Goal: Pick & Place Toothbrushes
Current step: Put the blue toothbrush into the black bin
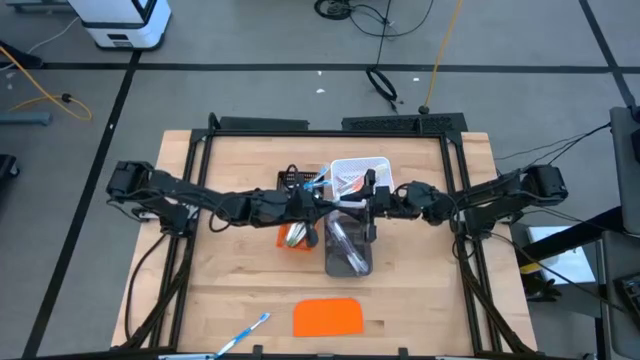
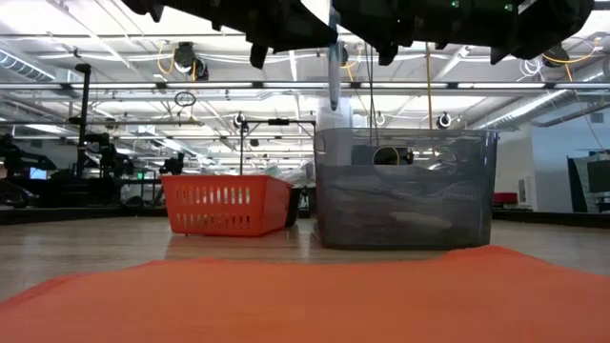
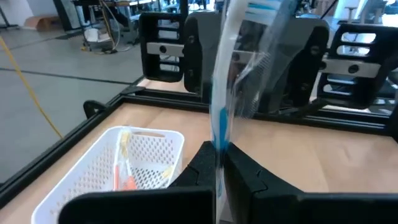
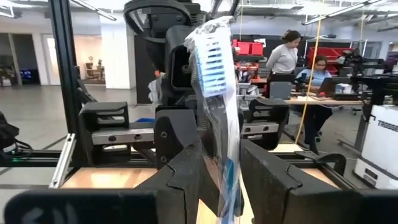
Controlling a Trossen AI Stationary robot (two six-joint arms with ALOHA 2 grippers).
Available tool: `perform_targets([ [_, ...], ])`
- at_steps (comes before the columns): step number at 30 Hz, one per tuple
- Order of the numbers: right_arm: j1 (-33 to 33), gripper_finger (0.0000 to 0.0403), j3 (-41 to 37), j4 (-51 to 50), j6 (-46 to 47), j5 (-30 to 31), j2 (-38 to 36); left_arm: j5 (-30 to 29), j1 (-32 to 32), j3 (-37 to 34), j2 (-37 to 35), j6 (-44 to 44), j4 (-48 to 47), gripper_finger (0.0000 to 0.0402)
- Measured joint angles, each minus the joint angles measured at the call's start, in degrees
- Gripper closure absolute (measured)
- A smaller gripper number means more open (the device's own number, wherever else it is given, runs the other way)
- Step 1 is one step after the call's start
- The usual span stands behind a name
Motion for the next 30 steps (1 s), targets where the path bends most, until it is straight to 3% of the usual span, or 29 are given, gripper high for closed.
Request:
perform_targets([
  [7,-1.18,0.0312,0.0,-0.49,-0.16,-0.26,-0.04,1.92,0.23,0.0,-0.02,0.27,1.04,0.0395],
  [14,-1.19,0.039,0.0,-1.54,-1.39,-0.19,-0.07,2.03,0.23,0.0,-0.02,0.49,1.18,0.0393],
  [22,-1.18,0.0395,0.01,-1.6,-1.62,0.0,-0.07,2.01,0.23,0.0,-0.02,0.58,1.0,0.0396],
  [25,-1.18,0.0397,0.02,-1.74,-1.74,0.04,-0.07,1.77,0.23,0.0,-0.02,0.62,0.93,0.0378],
  [30,-1.25,0.04,0.0,-3.19,-2.64,1.67,-0.72,-3.7,0.03,0.0,-0.22,3.27,-1.87,0.0332],
])
